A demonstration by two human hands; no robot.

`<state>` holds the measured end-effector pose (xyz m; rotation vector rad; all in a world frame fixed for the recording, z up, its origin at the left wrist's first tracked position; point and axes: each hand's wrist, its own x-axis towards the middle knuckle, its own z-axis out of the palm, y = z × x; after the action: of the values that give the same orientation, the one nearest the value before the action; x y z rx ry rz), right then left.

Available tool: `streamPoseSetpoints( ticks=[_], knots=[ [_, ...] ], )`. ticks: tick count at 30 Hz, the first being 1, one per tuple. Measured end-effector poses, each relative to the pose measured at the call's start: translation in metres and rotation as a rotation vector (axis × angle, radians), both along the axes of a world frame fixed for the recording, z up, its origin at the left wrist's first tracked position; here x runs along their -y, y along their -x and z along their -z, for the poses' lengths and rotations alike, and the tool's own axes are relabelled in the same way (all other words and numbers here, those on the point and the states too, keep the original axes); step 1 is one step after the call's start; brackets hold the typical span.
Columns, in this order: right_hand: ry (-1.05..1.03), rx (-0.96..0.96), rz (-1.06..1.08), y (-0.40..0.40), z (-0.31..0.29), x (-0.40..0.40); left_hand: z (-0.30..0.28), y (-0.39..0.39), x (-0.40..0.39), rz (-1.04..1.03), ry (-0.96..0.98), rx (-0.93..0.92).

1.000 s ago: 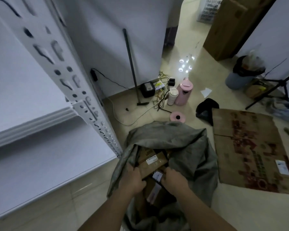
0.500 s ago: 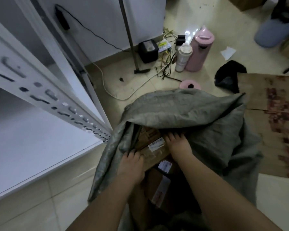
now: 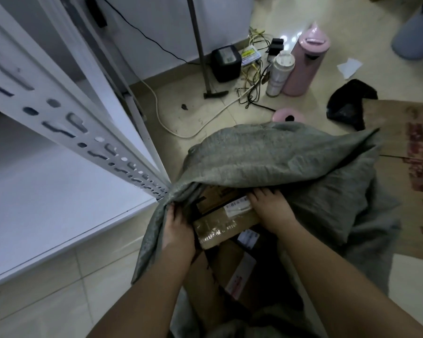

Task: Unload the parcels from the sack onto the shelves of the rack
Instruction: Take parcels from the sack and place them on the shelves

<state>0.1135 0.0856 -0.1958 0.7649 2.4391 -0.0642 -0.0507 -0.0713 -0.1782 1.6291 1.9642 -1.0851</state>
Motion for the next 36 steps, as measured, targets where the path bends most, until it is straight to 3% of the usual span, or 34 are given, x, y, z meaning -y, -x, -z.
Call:
streamPoseSetpoints(
  ticks=[4,10,15,21,25,28,33,36],
  knots=[
    [-0.025,-0.067,-0.004,-0.011,-0.056,0.013,-0.051,-0.014,0.009,-0.119,-0.107,0.185],
    [0.115,-0.220,0.172,-0.032,-0.182,0.045,-0.168,-0.022,0.028,-0.410,-0.245,0.339],
    [0.251,-0.311,0.321,-0.046,-0.273,0.071,-0.263,-0.008,0.046,-0.333,-0.383,0.357],
    [0.482,-0.324,0.466,-0.061,-0.360,0.079,-0.361,0.015,0.066,-0.432,-0.577,0.737],
    [0.412,-0.301,0.575,-0.065,-0.389,0.092,-0.406,0.008,0.061,-0.339,-0.688,0.790],
    [0.408,-0.320,0.881,-0.053,-0.406,0.103,-0.427,-0.010,0.054,-0.320,-0.846,0.811],
    [1.020,-0.622,1.678,-0.025,-0.441,0.113,-0.449,-0.036,0.046,-0.392,-0.992,0.782],
    [1.306,-0.669,1.804,-0.017,-0.467,0.112,-0.456,-0.039,0.048,-0.261,-0.974,0.720]
  ],
)
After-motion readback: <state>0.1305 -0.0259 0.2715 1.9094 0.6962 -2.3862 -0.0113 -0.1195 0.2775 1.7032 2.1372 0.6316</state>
